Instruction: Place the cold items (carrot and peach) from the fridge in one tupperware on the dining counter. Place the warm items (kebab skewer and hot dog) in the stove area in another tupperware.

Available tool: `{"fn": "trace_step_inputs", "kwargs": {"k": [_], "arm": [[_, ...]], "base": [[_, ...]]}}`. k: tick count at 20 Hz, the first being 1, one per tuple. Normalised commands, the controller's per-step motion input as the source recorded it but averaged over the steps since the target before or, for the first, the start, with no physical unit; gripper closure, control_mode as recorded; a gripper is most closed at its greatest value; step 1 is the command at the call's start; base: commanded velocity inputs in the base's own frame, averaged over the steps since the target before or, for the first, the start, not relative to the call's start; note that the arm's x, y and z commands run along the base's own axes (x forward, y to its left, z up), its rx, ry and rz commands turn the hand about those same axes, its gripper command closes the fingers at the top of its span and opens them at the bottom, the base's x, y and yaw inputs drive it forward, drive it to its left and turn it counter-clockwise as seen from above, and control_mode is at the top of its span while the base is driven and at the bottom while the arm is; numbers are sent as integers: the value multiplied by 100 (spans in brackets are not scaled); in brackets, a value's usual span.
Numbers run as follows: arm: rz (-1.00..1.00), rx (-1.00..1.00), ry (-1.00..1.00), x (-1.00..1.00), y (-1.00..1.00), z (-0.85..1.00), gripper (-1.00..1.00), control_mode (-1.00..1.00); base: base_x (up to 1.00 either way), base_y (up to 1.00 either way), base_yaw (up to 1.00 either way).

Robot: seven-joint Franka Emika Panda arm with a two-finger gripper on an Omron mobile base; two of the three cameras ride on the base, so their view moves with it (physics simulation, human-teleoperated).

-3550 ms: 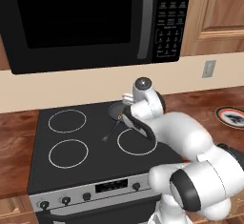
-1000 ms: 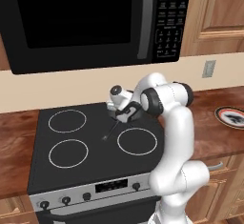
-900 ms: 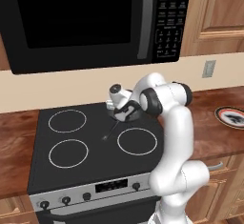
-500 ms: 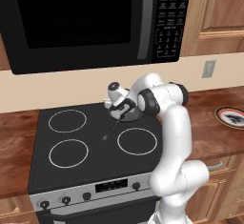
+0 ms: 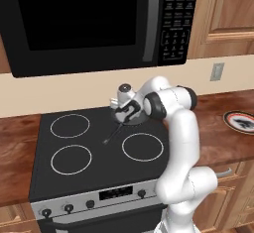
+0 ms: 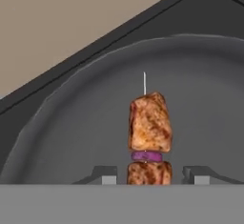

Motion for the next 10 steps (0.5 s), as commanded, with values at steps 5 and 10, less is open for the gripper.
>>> {"fn": "trace_step_inputs", "kwargs": {"k": [5,10], "arm": [[-9,18,-25,-3,13,-32,100,-100],[-10,0,-7,-29,1,1,100,-100]], "base": [[0,0,0],[0,0,0]]}}
